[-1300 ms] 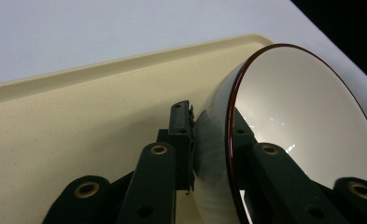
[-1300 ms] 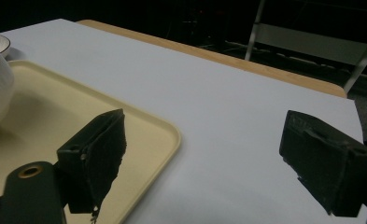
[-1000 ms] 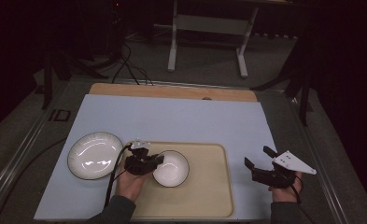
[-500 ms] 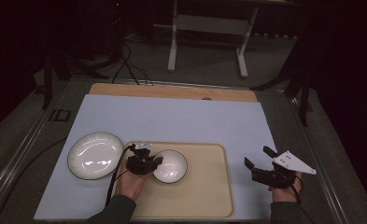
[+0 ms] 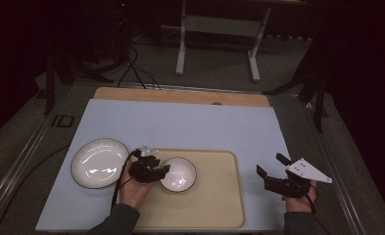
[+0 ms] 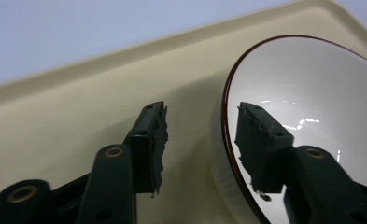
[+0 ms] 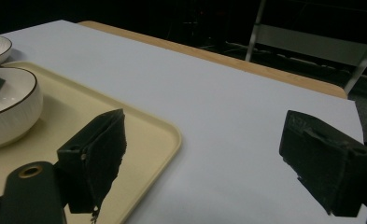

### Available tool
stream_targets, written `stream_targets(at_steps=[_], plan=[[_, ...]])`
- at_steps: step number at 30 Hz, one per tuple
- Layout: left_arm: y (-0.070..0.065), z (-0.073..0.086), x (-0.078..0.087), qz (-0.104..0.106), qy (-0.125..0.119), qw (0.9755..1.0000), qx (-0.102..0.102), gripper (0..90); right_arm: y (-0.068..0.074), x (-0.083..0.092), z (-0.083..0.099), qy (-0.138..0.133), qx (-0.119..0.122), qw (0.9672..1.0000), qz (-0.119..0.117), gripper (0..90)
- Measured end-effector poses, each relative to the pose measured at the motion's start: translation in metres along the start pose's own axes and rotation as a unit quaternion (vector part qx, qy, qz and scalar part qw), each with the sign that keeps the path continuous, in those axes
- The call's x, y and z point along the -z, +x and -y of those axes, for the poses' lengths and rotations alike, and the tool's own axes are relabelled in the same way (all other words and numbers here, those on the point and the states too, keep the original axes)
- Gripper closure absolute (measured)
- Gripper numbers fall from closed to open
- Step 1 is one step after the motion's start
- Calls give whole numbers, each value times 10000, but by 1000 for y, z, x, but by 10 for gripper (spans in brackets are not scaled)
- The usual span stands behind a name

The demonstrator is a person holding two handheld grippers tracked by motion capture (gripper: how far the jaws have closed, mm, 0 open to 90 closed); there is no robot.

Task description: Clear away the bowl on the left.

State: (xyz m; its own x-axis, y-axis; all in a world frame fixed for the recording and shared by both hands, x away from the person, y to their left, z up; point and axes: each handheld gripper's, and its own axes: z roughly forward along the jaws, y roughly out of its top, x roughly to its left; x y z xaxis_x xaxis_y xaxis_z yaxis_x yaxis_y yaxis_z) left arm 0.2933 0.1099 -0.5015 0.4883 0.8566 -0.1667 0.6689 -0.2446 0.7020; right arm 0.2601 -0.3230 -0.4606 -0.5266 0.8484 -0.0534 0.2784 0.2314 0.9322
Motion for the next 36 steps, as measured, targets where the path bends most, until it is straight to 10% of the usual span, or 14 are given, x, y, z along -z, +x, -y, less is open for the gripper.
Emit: stream_targets(at_steps=[22, 27, 32, 36], plan=[[21, -3, 67, -559, -924, 9937, -315, 412, -1, 1, 0, -30, -29, 10000, 15, 142], [42, 4, 92, -1024, -1229, 9870, -160, 402, -2, 2, 0, -44, -48, 10000, 32, 142], [73, 21, 120, -1747, -1443, 9740, 12, 392, -3, 3, 0, -61, -105, 9999, 65, 142], [99, 36, 139, -1919, -1737, 9645, 523, 392, -3, 3, 0, -59, -107, 9999, 84, 142]])
